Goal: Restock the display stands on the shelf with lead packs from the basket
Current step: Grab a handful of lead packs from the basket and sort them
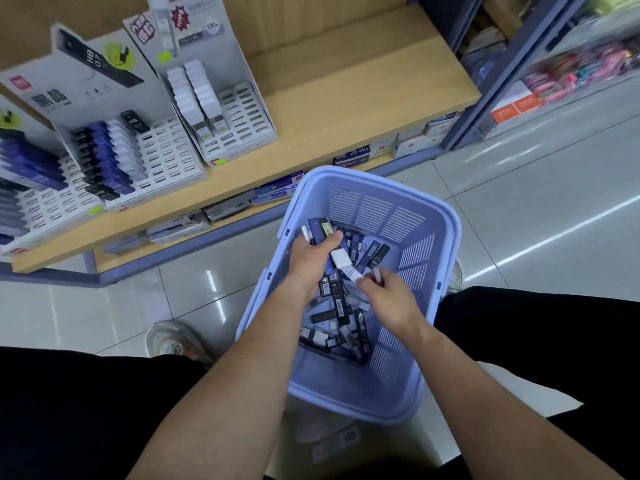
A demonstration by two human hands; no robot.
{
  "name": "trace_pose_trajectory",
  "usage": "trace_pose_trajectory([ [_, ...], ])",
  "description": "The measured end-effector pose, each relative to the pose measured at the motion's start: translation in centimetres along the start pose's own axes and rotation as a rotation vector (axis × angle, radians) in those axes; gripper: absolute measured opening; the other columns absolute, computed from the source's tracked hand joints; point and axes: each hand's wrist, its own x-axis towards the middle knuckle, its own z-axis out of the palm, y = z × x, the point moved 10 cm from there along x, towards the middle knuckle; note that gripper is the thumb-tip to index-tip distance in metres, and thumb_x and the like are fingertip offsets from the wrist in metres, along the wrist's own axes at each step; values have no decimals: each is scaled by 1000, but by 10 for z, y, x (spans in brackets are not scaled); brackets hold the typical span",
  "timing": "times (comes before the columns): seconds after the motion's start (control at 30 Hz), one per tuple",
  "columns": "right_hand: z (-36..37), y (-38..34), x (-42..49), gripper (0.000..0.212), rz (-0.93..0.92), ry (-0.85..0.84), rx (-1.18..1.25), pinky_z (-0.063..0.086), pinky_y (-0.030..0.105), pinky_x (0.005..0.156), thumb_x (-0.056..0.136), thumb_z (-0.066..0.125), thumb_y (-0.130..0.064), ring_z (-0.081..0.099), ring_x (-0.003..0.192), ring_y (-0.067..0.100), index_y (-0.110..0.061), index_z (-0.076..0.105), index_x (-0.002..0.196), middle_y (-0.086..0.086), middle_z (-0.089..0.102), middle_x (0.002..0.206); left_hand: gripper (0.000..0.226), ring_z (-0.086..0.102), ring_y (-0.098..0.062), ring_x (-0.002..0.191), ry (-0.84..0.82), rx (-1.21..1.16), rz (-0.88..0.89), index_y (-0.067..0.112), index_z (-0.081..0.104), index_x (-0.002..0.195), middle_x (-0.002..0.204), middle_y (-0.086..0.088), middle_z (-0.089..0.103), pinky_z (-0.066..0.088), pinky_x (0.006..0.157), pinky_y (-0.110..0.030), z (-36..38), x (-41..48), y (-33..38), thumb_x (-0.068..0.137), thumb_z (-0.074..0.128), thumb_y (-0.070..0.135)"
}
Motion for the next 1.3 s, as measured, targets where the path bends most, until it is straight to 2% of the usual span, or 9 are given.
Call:
trace_pose_trajectory([
  [0.13, -8, 5, -16, 29, -21, 54, -5, 37, 27, 59, 90, 68, -37, 41, 49, 6, -18, 54, 74, -14, 44, 52, 51, 71, -25, 100, -11, -32, 28, 15, 69, 109, 101, -4, 77, 54, 97, -51, 10, -7, 16, 70, 84, 44],
  [0.23, 2, 5, -25, 22, -15, 6, 33, 50, 25, 70, 85, 76, -40, 65, 73, 9, -21, 68, 92, -11, 69, 78, 34, 71, -25, 99, 13, -61, 37, 20, 67, 106, 101, -3, 76, 56, 92, -47, 9, -10, 26, 80, 83, 35],
  [0.37, 13, -6, -33, 15, -77, -5, 71, 53, 17, 69, 87, 77, -30, 70, 80, 9, -19, 72, 95, -4, 75, 87, 32, 73, -31, 87, 17, -99, 51, 8, 70, 104, 89, -7, 75, 60, 82, -47, 8, -11, 41, 84, 81, 30],
  [0.5, 13, -3, -38, 13, -69, 8, 2, 46, 19, 57, 93, 69, -18, 57, 65, 14, -6, 65, 96, 11, 68, 84, 8, 72, -21, 72, 31, -149, 62, 15, 69, 93, 78, -1, 74, 57, 66, -35, -1, -10, 59, 92, 75, 21],
  [0.7, -13, -8, -43, 20, -61, 125, 17, 42, 35, 60, 97, 63, -20, 44, 58, 18, -11, 55, 81, 0, 48, 65, 8, 71, -25, 81, 49, -176, 48, 19, 68, 91, 85, -4, 74, 58, 84, -49, -17, -14, 69, 91, 76, 23],
  [0.8, -32, -31, -44, 20, -110, 217, 160, 54, 47, 69, 99, 59, -22, 57, 68, 25, -10, 60, 82, 7, 62, 72, 8, 71, -22, 76, 21, -116, 65, 17, 70, 92, 79, -1, 74, 58, 84, -50, -16, -21, 65, 91, 76, 22],
  [1.0, -31, -59, -43, 23, -141, 187, 198, 58, 45, 58, 99, 58, -25, 51, 69, 26, -8, 68, 87, 21, 57, 80, 13, 75, -29, 92, -90, -160, 58, 14, 71, 105, 99, -11, 78, 61, 80, -44, 5, -41, 54, 94, 72, 18],
  [1.1, -21, -52, -40, 19, -79, 160, 310, 53, 23, 48, 99, 59, -20, 46, 70, 21, -6, 68, 89, 11, 46, 76, 17, 75, -30, 93, -84, -186, 37, 12, 71, 107, 100, -12, 78, 60, 82, -45, 5, -42, 48, 94, 72, 23],
  [1.3, -12, -54, -31, 18, -99, 185, 301, 57, 29, 57, 101, 55, -21, 42, 61, 13, -10, 66, 93, -6, 38, 59, 17, 75, -25, 78, -52, -217, -16, 11, 70, 100, 87, -8, 78, 62, 72, -42, 1, -42, 41, 93, 72, 26],
])
